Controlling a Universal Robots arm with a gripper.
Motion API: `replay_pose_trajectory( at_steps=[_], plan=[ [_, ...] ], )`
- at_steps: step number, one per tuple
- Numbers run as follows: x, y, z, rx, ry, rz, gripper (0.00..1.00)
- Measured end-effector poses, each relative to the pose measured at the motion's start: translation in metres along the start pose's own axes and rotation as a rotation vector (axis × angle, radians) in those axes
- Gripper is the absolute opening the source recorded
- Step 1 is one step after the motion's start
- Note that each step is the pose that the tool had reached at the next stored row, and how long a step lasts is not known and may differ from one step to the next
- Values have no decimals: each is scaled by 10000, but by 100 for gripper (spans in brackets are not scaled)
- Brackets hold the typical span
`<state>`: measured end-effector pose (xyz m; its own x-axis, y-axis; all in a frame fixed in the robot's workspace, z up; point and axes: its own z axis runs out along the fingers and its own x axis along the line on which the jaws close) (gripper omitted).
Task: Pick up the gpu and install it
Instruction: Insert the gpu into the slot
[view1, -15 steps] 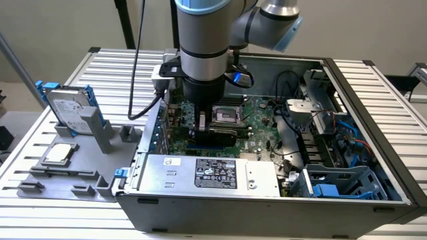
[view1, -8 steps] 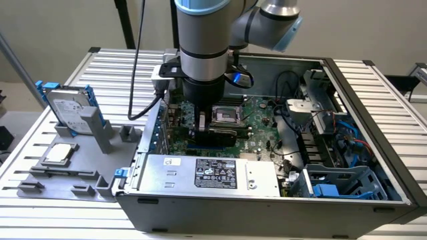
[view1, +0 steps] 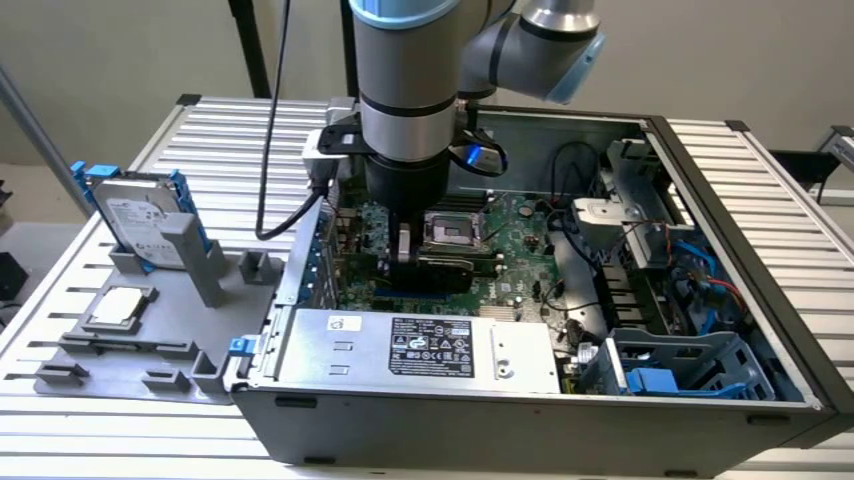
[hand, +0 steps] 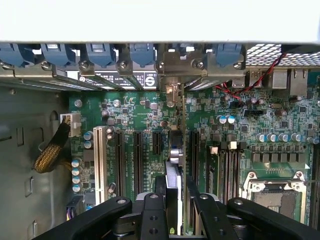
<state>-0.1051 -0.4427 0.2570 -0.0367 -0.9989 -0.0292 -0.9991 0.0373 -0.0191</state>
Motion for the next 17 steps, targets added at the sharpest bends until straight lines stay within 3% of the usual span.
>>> replay_pose_trajectory(
  at_steps=[17],
  plan=[
    [-3,13,3,-1,0,1,27]
  ],
)
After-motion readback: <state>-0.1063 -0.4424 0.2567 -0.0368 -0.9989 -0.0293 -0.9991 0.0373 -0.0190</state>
